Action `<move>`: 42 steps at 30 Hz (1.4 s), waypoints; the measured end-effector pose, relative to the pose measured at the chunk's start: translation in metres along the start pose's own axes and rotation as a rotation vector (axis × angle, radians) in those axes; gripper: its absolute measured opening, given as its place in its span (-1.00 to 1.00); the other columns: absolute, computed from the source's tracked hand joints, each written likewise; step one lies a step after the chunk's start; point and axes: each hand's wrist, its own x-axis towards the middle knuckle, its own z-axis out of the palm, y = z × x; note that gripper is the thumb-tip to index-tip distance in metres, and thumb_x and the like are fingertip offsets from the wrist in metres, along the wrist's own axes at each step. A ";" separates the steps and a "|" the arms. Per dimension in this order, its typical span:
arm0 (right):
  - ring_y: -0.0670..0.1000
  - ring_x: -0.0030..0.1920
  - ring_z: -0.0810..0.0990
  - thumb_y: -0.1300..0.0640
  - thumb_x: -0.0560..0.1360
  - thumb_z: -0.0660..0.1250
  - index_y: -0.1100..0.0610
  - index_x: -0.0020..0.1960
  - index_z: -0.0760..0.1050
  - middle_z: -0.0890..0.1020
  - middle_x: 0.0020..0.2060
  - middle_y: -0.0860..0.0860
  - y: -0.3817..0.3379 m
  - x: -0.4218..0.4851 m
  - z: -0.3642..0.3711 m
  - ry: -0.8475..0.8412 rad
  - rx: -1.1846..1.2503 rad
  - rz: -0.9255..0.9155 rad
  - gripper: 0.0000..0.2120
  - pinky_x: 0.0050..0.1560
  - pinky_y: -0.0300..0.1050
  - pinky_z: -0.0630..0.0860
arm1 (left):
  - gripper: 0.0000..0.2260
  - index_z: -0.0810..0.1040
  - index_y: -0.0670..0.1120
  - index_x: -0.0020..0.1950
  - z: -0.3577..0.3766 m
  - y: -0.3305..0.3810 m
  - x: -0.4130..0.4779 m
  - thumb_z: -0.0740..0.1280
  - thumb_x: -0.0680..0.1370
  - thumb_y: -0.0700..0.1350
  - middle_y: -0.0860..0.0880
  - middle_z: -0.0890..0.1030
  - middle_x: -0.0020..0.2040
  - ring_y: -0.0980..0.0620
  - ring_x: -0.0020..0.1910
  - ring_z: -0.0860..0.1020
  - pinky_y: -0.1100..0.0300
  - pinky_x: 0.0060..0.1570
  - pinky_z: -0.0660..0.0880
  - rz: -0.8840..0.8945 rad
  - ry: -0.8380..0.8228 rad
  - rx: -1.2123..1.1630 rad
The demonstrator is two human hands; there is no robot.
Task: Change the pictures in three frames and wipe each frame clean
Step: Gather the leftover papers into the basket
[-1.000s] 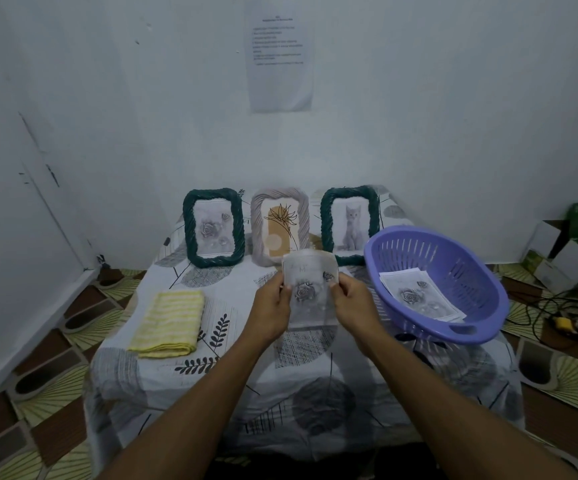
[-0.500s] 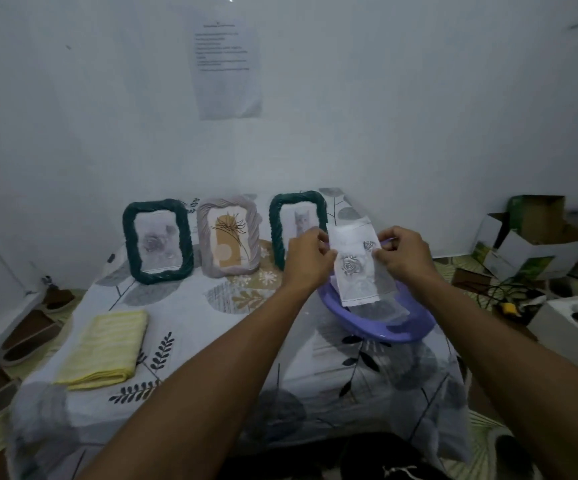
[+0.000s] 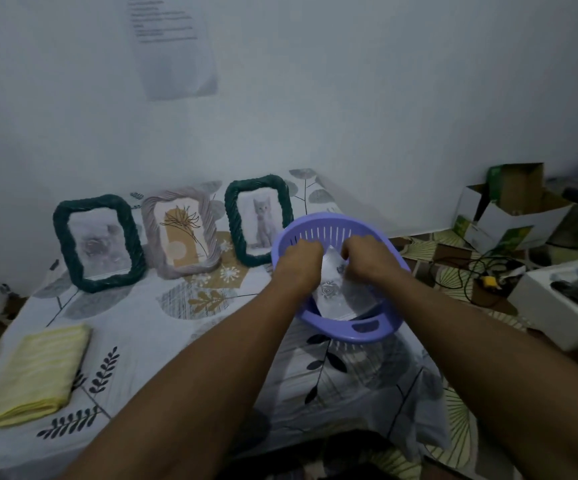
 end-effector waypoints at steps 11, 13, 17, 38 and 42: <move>0.20 0.07 0.57 0.26 0.52 0.30 0.22 0.22 0.44 0.57 0.11 0.20 -0.002 -0.009 0.007 -0.093 -0.186 -0.001 -0.72 -0.07 -0.04 0.44 | -0.91 0.39 -0.15 -0.09 -0.002 0.003 -0.014 0.28 0.53 -0.28 -0.17 0.53 -0.04 -0.15 -0.17 0.50 0.03 -0.24 0.41 0.138 -0.076 0.317; 0.19 0.08 0.56 0.26 0.52 0.30 0.22 0.25 0.43 0.56 0.13 0.20 0.000 -0.010 0.007 -0.123 -0.148 0.015 -0.70 -0.07 -0.03 0.46 | -0.93 0.45 -0.18 0.01 -0.003 0.002 -0.017 0.27 0.54 -0.28 -0.18 0.52 -0.02 -0.17 -0.07 0.54 0.02 -0.19 0.42 0.143 -0.077 0.300; 0.17 0.05 0.57 0.27 0.50 0.33 0.22 0.21 0.46 0.57 0.11 0.18 0.001 -0.012 0.005 -0.131 -0.104 0.035 -0.72 -0.06 -0.02 0.52 | -0.84 0.47 -0.24 0.10 -0.009 -0.002 -0.018 0.24 0.52 -0.34 -0.24 0.52 0.06 -0.23 0.03 0.52 -0.02 -0.06 0.46 0.159 -0.069 0.186; 0.09 0.48 0.18 -0.09 0.54 0.28 0.09 0.40 0.40 0.48 0.35 0.06 0.014 -0.069 -0.003 0.214 0.007 -0.001 -0.52 0.26 0.05 0.39 | -0.53 0.12 -0.14 0.55 0.015 -0.043 -0.057 0.13 0.66 -0.09 -0.06 -0.02 0.58 -0.03 0.55 0.02 0.09 0.46 0.06 -0.122 0.214 -0.754; 0.08 0.48 0.19 -0.11 0.54 0.27 0.07 0.38 0.41 0.49 0.34 0.04 0.013 -0.068 -0.002 0.223 0.006 -0.001 -0.53 0.27 0.04 0.39 | -0.55 0.16 -0.16 0.54 0.018 -0.047 -0.053 0.11 0.67 -0.10 -0.08 0.02 0.58 -0.04 0.55 0.04 0.09 0.46 0.07 -0.101 0.217 -0.723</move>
